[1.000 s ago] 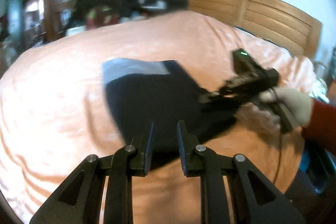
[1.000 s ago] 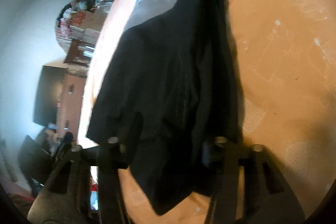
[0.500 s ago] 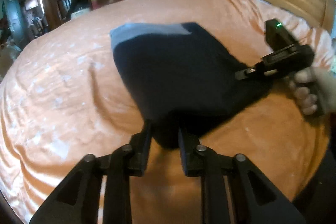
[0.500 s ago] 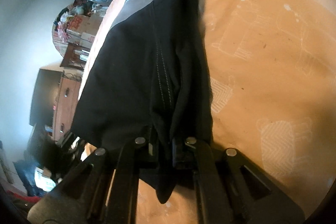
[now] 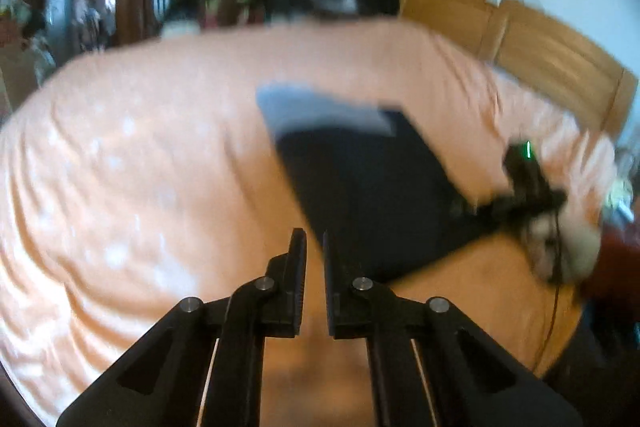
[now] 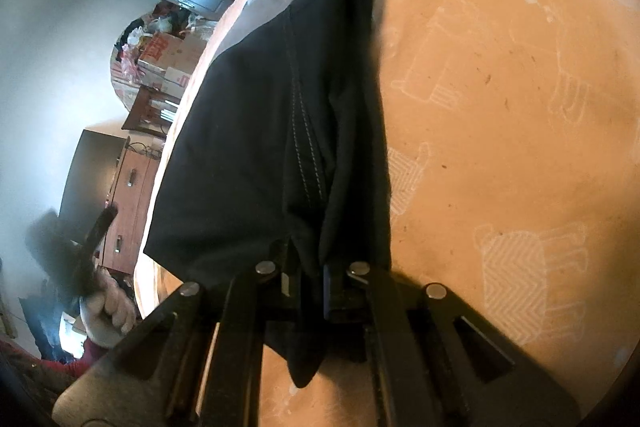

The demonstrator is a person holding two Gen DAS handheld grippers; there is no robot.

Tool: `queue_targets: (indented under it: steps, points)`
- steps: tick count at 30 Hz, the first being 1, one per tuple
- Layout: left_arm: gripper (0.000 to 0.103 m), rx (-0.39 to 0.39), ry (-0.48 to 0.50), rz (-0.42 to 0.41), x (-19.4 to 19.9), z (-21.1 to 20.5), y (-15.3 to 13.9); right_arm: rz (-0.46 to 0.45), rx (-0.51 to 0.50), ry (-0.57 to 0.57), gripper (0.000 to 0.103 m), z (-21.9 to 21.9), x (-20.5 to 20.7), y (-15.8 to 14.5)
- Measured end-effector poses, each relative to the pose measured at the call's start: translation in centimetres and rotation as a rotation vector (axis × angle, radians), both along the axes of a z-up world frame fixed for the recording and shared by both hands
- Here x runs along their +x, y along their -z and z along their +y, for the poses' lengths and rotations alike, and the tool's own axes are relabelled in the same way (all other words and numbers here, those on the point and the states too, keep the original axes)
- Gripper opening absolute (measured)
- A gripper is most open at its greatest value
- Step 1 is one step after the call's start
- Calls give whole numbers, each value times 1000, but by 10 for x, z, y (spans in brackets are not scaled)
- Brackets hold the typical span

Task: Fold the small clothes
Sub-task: 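Carry the navy garment with both grippers and lower it onto the bed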

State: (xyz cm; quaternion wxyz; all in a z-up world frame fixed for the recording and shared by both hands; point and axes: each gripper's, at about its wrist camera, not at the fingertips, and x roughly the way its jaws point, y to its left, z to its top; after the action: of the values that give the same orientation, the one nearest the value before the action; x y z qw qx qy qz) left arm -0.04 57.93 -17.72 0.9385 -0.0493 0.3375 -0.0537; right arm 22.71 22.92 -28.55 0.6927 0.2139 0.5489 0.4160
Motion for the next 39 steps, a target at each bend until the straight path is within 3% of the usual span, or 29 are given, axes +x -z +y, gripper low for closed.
queue_targets:
  steps: [2,3,5,7,8,10,11,13,15,17,18,21,25,27,29,30,32,33,36,39]
  points:
    - [6,59,40,45,31,-15,24,1,-2,-2,3,0,0,0]
    - [10,146,73,113,46,-30,50,1,0,-2,3,0,0,0]
    - [6,359,78,254,59,-46,113,-6,6,-7,3,2,-1,-2]
    - [5,355,62,239,62,-45,103,-18,7,-6,3,5,-2,-5]
    - [7,315,51,224,60,-41,88,-17,16,-5,3,4,-1,-4]
    - [7,238,32,141,53,-34,61,-18,26,-7,3,1,0,-2]
    - [7,229,23,76,56,-31,46,-19,31,-8,3,0,1,-1]
    - [7,228,24,23,72,-30,38,-18,37,-8,3,-1,0,-1]
    - [8,270,26,60,106,-29,59,-17,38,-8,3,-2,-1,0]
    - [6,335,29,191,136,-26,110,-18,42,-14,3,-1,-2,-1]
    - [6,336,24,179,137,-27,114,-24,31,-16,3,0,-3,-1]
    - [0,321,53,185,140,-29,96,-21,48,-15,3,-2,-3,2]
    - [0,235,29,60,157,-13,52,-23,58,-18,3,-3,-3,3]
    - [0,262,37,90,178,-13,67,-27,56,-17,3,-4,-4,2]
    - [0,283,63,219,201,-11,107,-33,58,-18,3,-3,-5,1]
    - [0,304,60,201,203,-14,109,-35,55,-18,3,0,-5,0]
    - [0,348,70,213,199,-23,96,-37,62,-17,3,-2,-6,2]
    - [0,332,78,197,197,-22,88,-38,67,-16,3,-2,-6,2]
    - [0,299,63,69,208,-17,49,-43,73,-17,3,-6,-7,5]
    - [2,342,39,63,248,-8,53,-42,76,-17,3,-8,-7,7]
